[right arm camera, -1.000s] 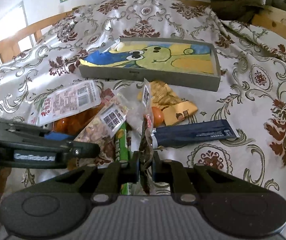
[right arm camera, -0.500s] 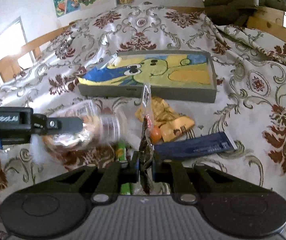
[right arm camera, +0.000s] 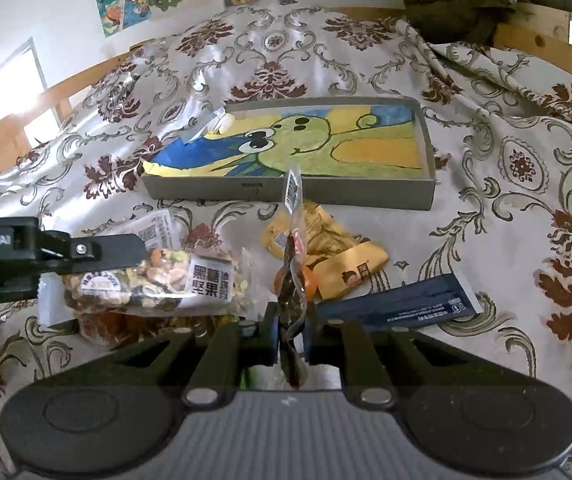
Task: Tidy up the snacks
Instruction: 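Lift the nut-bar packet with the left tool while the right tool lifts the brown packet, then lower both packets into the grey tray and open both tools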
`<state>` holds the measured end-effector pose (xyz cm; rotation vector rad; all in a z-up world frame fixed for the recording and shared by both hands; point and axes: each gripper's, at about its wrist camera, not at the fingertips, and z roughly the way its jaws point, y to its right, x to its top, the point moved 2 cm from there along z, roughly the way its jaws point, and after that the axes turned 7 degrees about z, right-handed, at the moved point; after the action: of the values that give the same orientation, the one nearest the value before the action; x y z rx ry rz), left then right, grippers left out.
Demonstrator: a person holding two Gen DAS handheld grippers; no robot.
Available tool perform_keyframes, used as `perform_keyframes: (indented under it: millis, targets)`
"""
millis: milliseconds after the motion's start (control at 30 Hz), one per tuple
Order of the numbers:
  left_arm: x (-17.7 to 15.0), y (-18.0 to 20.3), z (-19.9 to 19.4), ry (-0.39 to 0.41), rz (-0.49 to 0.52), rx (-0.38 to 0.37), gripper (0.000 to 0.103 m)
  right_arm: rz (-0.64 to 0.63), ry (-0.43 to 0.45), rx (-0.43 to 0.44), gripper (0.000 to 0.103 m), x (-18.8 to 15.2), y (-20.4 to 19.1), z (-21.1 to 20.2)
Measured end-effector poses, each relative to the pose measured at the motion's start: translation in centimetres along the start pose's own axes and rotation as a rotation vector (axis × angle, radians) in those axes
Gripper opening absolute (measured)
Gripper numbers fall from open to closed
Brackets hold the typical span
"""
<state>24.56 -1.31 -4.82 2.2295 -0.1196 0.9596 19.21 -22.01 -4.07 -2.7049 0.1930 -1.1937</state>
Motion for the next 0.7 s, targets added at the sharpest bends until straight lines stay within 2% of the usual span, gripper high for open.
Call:
perform_keyframes:
  millis: [200,333,500,700]
  targets:
    - [1.9,0.4,-0.7,0.077,0.013,0.012,0.032,0.004,0.022,0.003,0.013,0.7,0.1,-0.1]
    - [4.7,0.1,0.4,0.147,-0.001,0.017,0.032,0.009,0.072,0.013,0.013,2.9,-0.2,0.9]
    - [8.2,-0.8,3.0,0.256,-0.060,0.015,0.032,0.025,0.161,0.028,0.013,6.5,-0.5,2.9]
    - [9.9,-3.6,6.6,0.296,-0.107,0.052,0.032,0.054,0.194,0.034,0.013,10.0,-0.5,7.1]
